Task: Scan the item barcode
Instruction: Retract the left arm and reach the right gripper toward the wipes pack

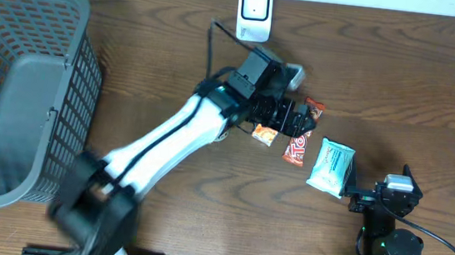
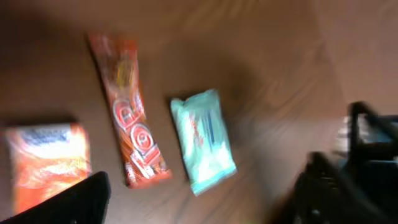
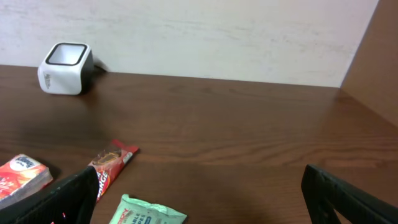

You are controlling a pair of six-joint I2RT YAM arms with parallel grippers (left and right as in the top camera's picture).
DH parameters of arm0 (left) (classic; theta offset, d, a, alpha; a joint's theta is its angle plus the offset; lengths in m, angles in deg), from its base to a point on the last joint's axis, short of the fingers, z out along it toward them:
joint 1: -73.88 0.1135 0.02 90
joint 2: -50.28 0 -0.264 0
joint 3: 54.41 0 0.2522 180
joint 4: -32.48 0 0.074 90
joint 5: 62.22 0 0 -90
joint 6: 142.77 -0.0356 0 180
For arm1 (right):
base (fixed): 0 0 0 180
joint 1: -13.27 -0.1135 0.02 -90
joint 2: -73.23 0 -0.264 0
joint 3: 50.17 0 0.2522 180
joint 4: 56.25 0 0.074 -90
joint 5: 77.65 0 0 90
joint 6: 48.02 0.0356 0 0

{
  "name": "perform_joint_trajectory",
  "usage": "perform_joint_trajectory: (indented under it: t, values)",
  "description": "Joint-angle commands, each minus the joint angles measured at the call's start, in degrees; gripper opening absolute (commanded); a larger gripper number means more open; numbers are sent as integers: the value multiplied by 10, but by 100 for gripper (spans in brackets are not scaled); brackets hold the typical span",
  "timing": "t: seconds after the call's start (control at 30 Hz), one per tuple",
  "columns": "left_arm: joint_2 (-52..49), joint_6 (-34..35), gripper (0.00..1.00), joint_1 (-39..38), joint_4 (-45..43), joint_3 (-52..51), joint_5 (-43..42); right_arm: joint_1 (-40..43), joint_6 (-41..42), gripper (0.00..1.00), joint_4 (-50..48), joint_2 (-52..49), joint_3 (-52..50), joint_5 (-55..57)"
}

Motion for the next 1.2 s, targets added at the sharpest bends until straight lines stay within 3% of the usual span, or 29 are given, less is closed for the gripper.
perform_joint_trajectory:
  t: [0.0,0.13,0.27,0.3,0.43,0.63,0.83,0.97,1.17]
  values:
    - [104,-61,100,-9,7,6,179,-5,-7,99,2,1,-1,-1]
    - [215,-137,98,5,-8,6,377,-5,-7,99,-2,1,-1,-1]
    - [308,-236,98,48,-36,6,500,-5,-4,99,-8,1,-1,3]
    - [332,-257,98,65,-38,6,514,-5,23,99,-24,1,1,-42]
    - [400,-315,98,134,-36,6,523,-5,141,99,49,-3,52,-90]
    - [474,-326,98,248,12,6,523,-5,170,99,257,-95,219,-54]
    - [528,-306,98,303,38,6,515,-5,209,99,427,-358,431,-49]
    - [581,-306,98,305,69,5,444,-5,227,99,540,-537,534,-78]
    - [665,-306,98,305,71,-11,425,-5,227,99,520,-721,580,-196]
